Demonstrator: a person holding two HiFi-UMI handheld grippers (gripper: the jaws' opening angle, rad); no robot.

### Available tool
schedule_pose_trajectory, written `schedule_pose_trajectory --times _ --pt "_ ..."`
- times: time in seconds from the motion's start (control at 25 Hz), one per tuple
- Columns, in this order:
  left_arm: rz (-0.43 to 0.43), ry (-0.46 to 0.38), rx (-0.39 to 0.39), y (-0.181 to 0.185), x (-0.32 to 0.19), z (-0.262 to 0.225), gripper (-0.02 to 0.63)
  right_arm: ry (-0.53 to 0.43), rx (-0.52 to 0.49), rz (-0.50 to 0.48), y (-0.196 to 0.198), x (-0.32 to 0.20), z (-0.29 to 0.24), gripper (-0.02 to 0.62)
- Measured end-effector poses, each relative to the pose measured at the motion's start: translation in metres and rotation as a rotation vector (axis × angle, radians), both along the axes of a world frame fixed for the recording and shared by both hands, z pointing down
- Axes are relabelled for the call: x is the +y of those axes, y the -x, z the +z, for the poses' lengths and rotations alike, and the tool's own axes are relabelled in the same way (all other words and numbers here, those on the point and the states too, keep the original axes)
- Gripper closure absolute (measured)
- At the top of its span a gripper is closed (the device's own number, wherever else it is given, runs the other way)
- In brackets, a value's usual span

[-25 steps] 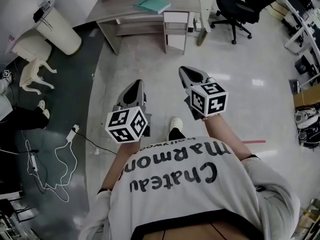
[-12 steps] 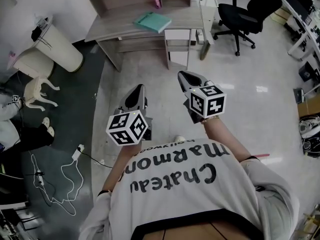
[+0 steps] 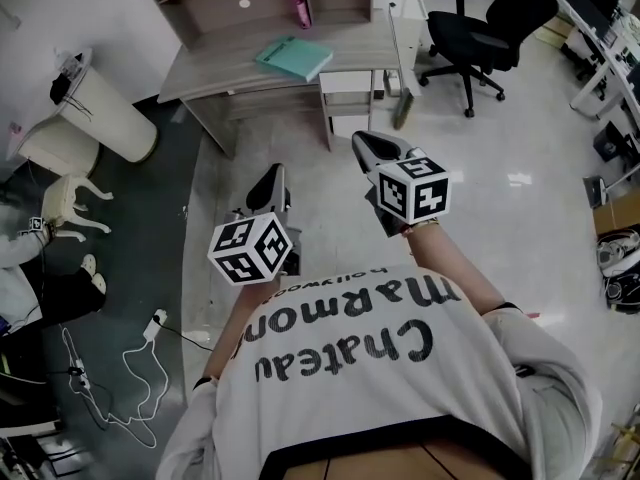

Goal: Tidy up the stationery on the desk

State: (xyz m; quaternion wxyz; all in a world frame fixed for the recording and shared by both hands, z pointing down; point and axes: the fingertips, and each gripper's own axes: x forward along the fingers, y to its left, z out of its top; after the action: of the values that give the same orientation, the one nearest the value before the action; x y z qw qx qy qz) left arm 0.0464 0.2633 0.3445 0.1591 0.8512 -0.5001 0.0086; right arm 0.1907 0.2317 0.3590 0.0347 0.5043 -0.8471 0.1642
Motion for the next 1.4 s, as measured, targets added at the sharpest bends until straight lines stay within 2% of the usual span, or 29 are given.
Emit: schedule_pose_trajectory --times 0.16,0.32,0.44,0.64,0.92,1.08,1.24,1.4 --pt "0.011 -0.027 -0.010 -0.008 -0.012 -0.002 0.589 -0.025 0.014 -0.003 -0.004 -0.010 -0.010 0.581" --pt "0.039 -0.004 -0.008 -0.019 -0.023 0.005 0.589 -0.037 0.050 -0.022 -0.005 -0.011 -0.011 0.581" --pt "0.060 -0.002 -0.003 -0.028 -0.033 0.006 0.589 -0.001 0.074 -0.028 -0.013 -0.014 0.001 0.581" --pt "0.095 0.001 -0.010 -0.042 -0.040 0.011 0.589 0.057 0.054 0.011 -0.030 -0.018 0.022 0.581" --pt "0.073 0.060 0.001 -0.025 -0.056 0.032 0.589 0.112 0.065 -0.001 -0.017 -0.031 0.042 0.581" --pt "0.106 0.066 -0.009 -0.022 -0.073 0.043 0.589 0.135 0.063 0.023 -0.012 -0.051 0.055 0.581" --pt "0.126 0.096 -0.034 -0.009 -0.103 0.059 0.589 0.158 0.056 0.043 0.001 -0.080 0.065 0.581" --pt "0.127 0.114 -0.024 0.005 -0.147 0.060 0.589 0.183 0.065 0.048 0.014 -0.113 0.072 0.581"
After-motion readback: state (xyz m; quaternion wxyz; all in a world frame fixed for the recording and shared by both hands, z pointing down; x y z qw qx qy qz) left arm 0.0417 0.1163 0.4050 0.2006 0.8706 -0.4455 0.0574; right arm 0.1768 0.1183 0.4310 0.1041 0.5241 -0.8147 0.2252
